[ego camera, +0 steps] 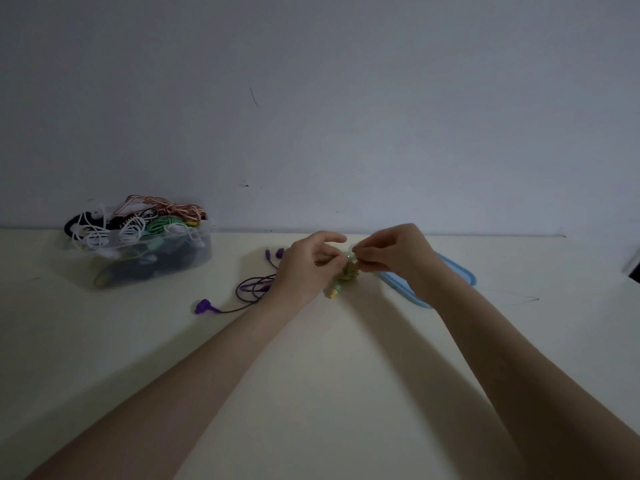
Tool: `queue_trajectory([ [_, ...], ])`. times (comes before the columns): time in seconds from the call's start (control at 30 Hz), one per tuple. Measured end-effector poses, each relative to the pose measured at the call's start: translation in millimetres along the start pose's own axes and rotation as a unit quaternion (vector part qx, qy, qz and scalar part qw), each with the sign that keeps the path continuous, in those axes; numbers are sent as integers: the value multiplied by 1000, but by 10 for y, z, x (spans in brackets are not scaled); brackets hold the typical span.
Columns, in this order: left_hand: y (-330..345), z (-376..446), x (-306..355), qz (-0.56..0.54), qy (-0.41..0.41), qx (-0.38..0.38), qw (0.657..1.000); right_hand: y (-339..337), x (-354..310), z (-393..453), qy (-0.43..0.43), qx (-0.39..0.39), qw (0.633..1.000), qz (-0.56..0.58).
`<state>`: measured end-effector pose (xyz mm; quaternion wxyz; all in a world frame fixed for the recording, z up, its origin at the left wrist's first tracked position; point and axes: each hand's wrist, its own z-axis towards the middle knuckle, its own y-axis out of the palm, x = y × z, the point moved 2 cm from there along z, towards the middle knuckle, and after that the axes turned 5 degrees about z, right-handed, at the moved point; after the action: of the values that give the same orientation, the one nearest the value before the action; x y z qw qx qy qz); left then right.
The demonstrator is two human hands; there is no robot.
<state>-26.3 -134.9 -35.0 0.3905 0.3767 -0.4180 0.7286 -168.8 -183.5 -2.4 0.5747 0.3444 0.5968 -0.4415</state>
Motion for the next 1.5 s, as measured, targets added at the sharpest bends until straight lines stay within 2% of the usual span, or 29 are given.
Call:
queue_trajectory([
  [0.1, 69, 11, -8, 23, 4, -8, 1000, -36, -94, 15, -33, 20, 988, -150],
  [0.17, 88, 12, -14, 20, -10, -16, 1000, -101, -175, 32, -55, 36, 980, -189],
  [0.3, 111, 10, -23, 31, -18, -30, 999, -442, -268, 76, -97, 128, 958, -239],
  [0.47, 114, 3, -23, 15, -26, -41, 999, -649, -101, 116, -64, 135, 909, -389],
  [0.57, 107, -11, -11, 16, -26, -37, 999, -668, 7, 127, -62, 160, 903, -393],
  [0.7, 88, -10, 2, 13, -22, -25, 999, -653, 186, 156, -55, 147, 901, -404],
  [0.8, 80, 0, -2, -6, -27, -22, 999, -663, 234, 154, -60, 166, 902, -394],
  [1.03, 33, 19, -41, -42, -50, 15, 998, -629, 88, 145, -92, 179, 921, -333],
  [1.13, 36, 9, -33, -49, -56, 4, 997, -482, -27, 117, -96, 140, 963, -210],
  [1.27, -54, 26, -19, -41, -56, 4, 998, -181, -53, 43, -63, 9, 997, -50],
  [1.4, -235, 52, -7, 148, -12, 3, 989, 46, 71, -18, -11, -115, 993, -30],
  [1.5, -289, 50, 17, 205, 9, -10, 979, 83, 140, -26, 2, -123, 991, -47],
])
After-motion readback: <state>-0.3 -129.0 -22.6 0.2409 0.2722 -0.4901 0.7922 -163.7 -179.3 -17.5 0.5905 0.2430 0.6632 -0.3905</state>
